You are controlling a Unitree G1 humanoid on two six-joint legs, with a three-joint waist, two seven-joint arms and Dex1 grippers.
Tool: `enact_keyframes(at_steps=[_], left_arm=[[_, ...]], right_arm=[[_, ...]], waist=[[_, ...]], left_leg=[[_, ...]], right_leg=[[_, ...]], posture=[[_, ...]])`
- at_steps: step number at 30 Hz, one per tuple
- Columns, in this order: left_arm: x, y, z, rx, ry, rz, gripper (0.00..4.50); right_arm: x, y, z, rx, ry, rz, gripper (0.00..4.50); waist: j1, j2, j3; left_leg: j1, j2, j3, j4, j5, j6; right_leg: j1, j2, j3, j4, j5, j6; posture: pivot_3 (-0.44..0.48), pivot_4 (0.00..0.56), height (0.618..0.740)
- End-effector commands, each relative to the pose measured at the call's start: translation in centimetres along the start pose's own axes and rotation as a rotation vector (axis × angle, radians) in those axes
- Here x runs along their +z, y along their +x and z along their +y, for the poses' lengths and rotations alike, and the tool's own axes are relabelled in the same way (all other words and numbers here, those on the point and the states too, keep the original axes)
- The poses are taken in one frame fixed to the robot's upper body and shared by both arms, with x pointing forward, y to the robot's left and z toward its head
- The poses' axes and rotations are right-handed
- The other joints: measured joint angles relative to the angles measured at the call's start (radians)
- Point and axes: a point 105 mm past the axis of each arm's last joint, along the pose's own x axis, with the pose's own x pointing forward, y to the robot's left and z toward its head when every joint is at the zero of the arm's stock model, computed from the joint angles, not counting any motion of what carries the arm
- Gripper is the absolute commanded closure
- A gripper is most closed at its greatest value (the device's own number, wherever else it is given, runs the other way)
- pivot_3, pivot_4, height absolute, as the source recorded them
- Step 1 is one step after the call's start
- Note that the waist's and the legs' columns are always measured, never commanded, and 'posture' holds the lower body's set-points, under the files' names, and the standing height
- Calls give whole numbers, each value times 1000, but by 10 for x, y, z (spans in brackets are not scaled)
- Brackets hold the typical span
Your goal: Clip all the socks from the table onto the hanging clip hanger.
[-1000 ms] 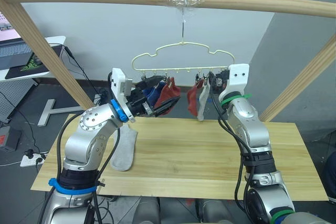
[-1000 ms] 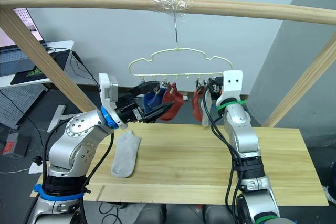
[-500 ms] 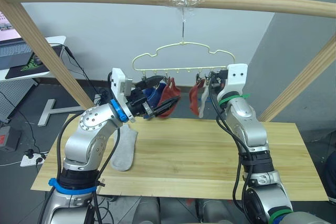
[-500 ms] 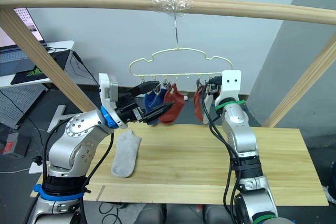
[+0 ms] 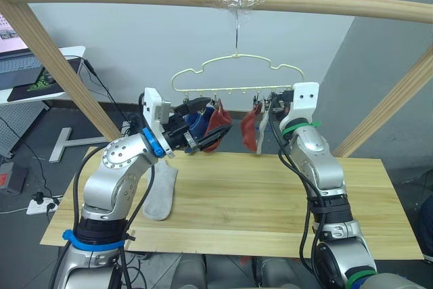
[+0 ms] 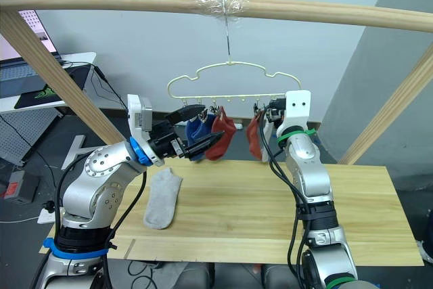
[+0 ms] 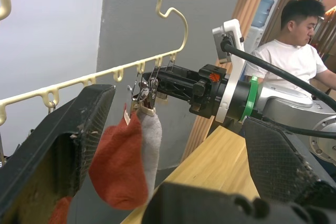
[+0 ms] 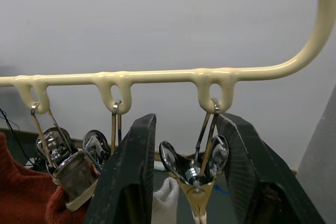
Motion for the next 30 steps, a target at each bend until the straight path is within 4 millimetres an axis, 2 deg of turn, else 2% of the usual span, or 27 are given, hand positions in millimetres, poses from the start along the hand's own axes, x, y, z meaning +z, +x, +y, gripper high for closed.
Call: enact_keyframes(at_steps=[1,6,7,11,15,16,17,19,20,22,25,28,30], left_arm=[[17,2,-5,-26,49,-53,0],[17,2,-5,-23,49,-57,0],[17,2,-5,-24,48,-58,0],[16,3,-6,-25,44,-60,0],[-2,0,-6,2,35,-2,0],[-17,-4,-3,36,21,52,0],[-41,-13,2,92,15,125,0],[-100,-42,15,250,-2,306,0],[-115,-52,19,301,3,352,0],[-133,-64,23,357,1,406,0],[-173,-94,31,470,1,562,0],[-196,-112,37,568,1,654,0],[-204,-120,45,647,-10,675,0]], right_arm=[[12,0,-2,-8,-9,-44,3055],[12,1,-4,-4,-14,-45,4337],[12,1,-5,-5,-15,-45,4461],[16,1,-9,-1,-28,-55,4461],[25,1,-16,8,-35,-62,4461],[25,1,-16,27,-34,-52,4461],[24,0,-15,46,-37,-28,4461],[23,-2,-14,87,-39,16,4461],[23,-3,-15,93,-39,23,4461],[25,-6,-16,93,-35,28,4461],[25,-11,-19,86,-29,46,4461],[23,-16,-21,73,-22,67,4461],[22,-18,-22,67,-21,76,4461]], waist=[[0,0,0],[2,0,0],[3,0,0],[5,0,0],[8,0,0],[8,0,0],[7,1,0],[6,1,-1],[5,2,-1],[6,1,-1],[15,1,-1],[13,1,-1],[11,1,-1]], left_leg=[[0,0,0,0,0,0],[0,0,0,0,0,0],[0,0,0,0,0,0],[0,0,0,0,0,0],[0,0,0,0,0,0],[0,0,0,0,0,0],[0,0,0,0,0,0],[1,0,1,0,0,0],[2,0,2,-1,0,0],[3,0,2,-2,0,0],[1,1,2,-2,0,0],[0,1,2,-1,0,0],[0,1,2,-1,0,0]], right_leg=[[0,0,0,0,0,0],[0,0,0,0,0,0],[0,0,0,0,0,0],[0,0,0,0,0,0],[0,0,0,0,0,0],[0,0,0,0,0,0],[0,0,0,0,0,0],[0,0,2,0,0,0],[0,0,2,0,0,-1],[0,0,2,0,-1,-2],[-1,0,0,0,-2,-3],[-1,0,0,0,-2,-3],[-1,0,0,0,-2,-3]], posture=[[187,155,740],[187,154,740],[187,154,740],[181,154,740],[168,148,740],[168,148,740],[168,148,740],[153,144,740],[153,144,740],[140,138,740],[140,138,740],[127,145,740],[127,145,740]])
